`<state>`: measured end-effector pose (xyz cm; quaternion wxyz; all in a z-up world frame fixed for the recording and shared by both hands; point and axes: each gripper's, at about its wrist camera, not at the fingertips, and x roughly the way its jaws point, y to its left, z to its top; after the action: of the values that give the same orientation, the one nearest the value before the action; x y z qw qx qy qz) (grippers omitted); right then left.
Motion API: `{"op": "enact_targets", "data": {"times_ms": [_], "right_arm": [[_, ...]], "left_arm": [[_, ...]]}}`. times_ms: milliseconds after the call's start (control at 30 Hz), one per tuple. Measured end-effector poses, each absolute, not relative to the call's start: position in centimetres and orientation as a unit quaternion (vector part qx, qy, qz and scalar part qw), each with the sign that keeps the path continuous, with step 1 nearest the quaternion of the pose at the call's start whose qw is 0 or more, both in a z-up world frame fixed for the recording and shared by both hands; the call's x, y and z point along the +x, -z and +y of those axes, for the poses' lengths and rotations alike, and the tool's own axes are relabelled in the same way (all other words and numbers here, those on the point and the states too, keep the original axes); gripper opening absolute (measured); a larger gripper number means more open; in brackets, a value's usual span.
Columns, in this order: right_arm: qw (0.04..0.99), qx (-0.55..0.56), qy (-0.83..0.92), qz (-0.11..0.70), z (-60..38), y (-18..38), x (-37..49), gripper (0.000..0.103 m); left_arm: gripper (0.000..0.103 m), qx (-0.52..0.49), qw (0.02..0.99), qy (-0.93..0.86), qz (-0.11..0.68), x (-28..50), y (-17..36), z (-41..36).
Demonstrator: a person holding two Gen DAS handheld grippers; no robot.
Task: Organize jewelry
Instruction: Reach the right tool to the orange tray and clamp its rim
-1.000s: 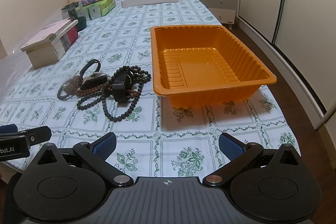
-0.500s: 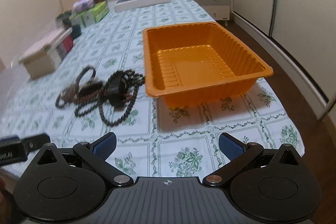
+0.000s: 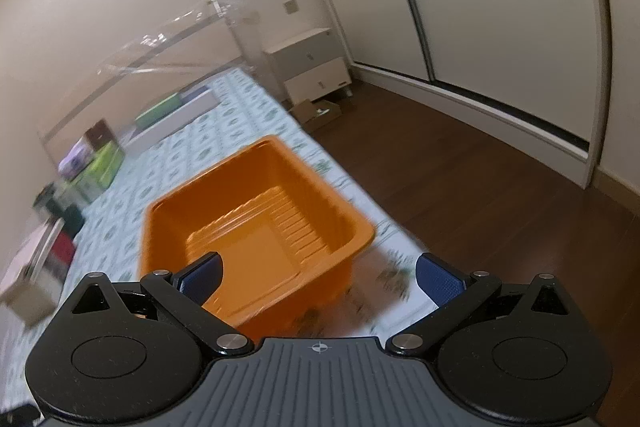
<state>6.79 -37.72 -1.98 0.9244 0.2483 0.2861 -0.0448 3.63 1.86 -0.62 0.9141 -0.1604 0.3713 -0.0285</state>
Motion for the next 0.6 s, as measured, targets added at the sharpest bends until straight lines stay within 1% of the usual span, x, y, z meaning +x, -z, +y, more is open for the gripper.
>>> {"op": "enact_targets", "data": {"times_ms": [33, 67, 100, 133, 200, 233, 300, 400, 433, 500, 600], "right_arm": [[0.924, 0.255, 0.046, 0.282, -38.3, 2.3, 7.3, 0.095], [0.922, 0.262, 0.046, 0.282, -39.0, 2.7, 8.0, 0.085], [0.918, 0.269, 0.049, 0.286, -39.5, 3.1, 8.7, 0.081], [0.915, 0.280, 0.049, 0.288, -40.0, 3.6, 9.4, 0.080], [0.911, 0.291, 0.044, 0.288, -40.8, 4.5, 10.3, 0.072], [0.911, 0.290, 0.041, 0.290, -41.0, 4.8, 10.7, 0.070], [0.910, 0.291, 0.028, 0.295, -41.1, 5.5, 11.3, 0.060], [0.907, 0.289, 0.017, 0.304, -41.4, 6.4, 12.3, 0.049], [0.906, 0.291, 0.012, 0.305, -41.5, 6.6, 12.6, 0.047], [0.905, 0.296, 0.008, 0.305, -41.6, 6.8, 13.0, 0.038], [0.904, 0.298, 0.004, 0.306, -41.6, 6.8, 13.7, 0.031]], "left_arm": [[0.102, -0.158, 0.915, 0.029, 0.370, 3.8, 0.7, 1.7], [0.102, -0.156, 0.915, 0.030, 0.370, 4.0, 0.8, 1.6], [0.102, -0.156, 0.915, 0.032, 0.371, 4.2, 0.9, 1.5], [0.102, -0.156, 0.914, 0.034, 0.374, 4.4, 1.1, 1.4], [0.102, -0.154, 0.912, 0.036, 0.380, 4.7, 1.5, 1.2], [0.102, -0.152, 0.910, 0.036, 0.383, 4.9, 1.8, 1.1], [0.102, -0.151, 0.907, 0.035, 0.391, 5.2, 2.3, 1.0], [0.102, -0.152, 0.904, 0.036, 0.399, 5.6, 3.0, 0.9], [0.102, -0.151, 0.903, 0.037, 0.400, 5.8, 3.1, 0.8], [0.102, -0.150, 0.902, 0.041, 0.404, 6.1, 3.3, 0.6], [0.102, -0.149, 0.900, 0.046, 0.407, 6.4, 3.6, 0.3]]}}
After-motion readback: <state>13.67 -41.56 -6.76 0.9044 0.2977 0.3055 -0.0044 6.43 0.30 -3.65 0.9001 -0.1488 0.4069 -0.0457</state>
